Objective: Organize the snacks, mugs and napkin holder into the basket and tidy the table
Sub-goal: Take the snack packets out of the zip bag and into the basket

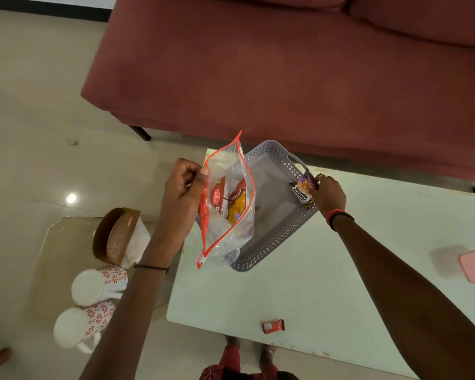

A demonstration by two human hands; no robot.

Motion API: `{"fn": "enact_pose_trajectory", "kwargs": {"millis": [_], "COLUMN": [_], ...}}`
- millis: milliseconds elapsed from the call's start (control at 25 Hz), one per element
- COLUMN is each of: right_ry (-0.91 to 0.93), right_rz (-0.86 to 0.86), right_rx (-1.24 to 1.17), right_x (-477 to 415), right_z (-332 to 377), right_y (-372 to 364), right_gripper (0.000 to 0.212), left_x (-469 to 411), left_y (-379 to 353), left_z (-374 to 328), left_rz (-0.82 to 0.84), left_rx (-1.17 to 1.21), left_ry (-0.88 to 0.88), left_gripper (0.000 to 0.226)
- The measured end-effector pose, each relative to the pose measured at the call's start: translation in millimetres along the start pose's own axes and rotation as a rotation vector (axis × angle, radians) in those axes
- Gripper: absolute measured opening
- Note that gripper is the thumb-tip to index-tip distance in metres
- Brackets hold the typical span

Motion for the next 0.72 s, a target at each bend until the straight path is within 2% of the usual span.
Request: {"fn": "enact_pose_trajectory", "kwargs": {"millis": [200, 560, 640, 720], "right_ry": [-0.024, -0.063, -0.055, 0.033], "right_rz": [-0.019, 0.124, 0.084, 0.015], "right_rx": [0.089, 0.084, 0.002, -0.157], "right_x": [-8, -12, -4, 14], "right_z": [0, 1, 8, 27], "right_y": [1, 16, 29, 51], "right_gripper": [0.028, 0.052, 0.050, 0.037], "left_x": [3, 14, 19, 26], "left_y": [-1, 4, 5, 5], "left_z": [-1, -3, -5, -10], "left_rz": [0.011, 0.007, 0.015, 0.019], "left_rx": [-0.008, -0.046, -0.037, -0.012], "left_ry": [0.001, 0.022, 0.016, 0.009], "left_gripper": [0.018, 0.010, 0.012, 0.016]}}
Point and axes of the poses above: each hand's wrist, its own x-axis away from the middle knuckle, its own y-axis out of the back of the hand, z = x × y, the point moved 1 cm from there along -x, towards the middle knuckle, and after that the axes turned 8 degrees about -y, right-handed, at the moved point
